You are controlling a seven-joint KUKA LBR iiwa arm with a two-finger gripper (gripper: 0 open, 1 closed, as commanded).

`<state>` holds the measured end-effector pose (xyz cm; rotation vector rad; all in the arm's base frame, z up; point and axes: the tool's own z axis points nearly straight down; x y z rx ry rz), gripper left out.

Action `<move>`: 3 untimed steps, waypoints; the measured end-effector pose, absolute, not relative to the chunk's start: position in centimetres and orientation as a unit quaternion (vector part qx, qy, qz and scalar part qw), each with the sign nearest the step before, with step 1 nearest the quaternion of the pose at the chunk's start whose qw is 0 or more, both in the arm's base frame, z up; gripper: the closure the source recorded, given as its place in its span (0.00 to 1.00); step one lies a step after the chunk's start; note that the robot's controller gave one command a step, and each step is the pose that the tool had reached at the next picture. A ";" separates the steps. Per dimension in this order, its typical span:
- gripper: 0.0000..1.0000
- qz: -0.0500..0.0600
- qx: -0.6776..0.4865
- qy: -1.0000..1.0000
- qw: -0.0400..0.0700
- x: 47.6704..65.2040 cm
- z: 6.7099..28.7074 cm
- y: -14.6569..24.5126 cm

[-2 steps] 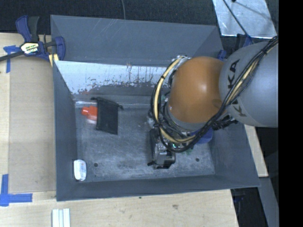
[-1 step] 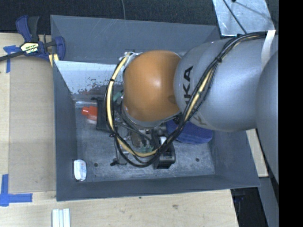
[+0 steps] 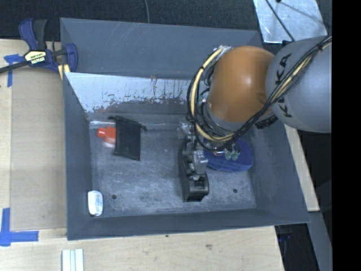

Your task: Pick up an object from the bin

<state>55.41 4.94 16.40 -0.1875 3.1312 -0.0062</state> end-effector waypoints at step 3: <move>1.00 0.001 -0.103 0.995 0.003 60.1 7.1 19.7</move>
Offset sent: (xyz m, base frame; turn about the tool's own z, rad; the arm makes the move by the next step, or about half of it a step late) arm 0.0238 0.0600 -0.0689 0.0046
